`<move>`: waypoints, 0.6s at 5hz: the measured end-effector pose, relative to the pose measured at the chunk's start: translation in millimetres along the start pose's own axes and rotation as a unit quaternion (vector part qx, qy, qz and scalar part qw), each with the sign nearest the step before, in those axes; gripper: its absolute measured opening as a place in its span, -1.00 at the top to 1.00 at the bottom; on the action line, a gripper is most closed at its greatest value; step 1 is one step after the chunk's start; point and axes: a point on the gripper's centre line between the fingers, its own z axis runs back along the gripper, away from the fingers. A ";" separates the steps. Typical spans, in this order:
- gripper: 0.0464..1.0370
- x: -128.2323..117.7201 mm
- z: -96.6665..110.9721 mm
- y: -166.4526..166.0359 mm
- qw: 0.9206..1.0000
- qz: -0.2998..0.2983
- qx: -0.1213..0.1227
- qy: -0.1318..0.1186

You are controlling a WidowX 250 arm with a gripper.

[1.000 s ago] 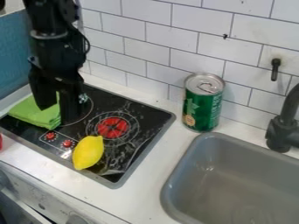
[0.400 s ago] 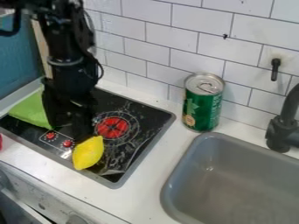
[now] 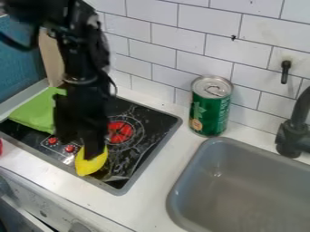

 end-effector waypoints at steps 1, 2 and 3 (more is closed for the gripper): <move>-0.93 3.2 -8.8 -7.5 1.000 0.001 0.010 0.016; -0.93 5.0 -9.3 -10.9 1.000 0.005 0.012 0.015; -0.85 4.3 -14.8 -9.5 0.999 0.017 0.016 0.025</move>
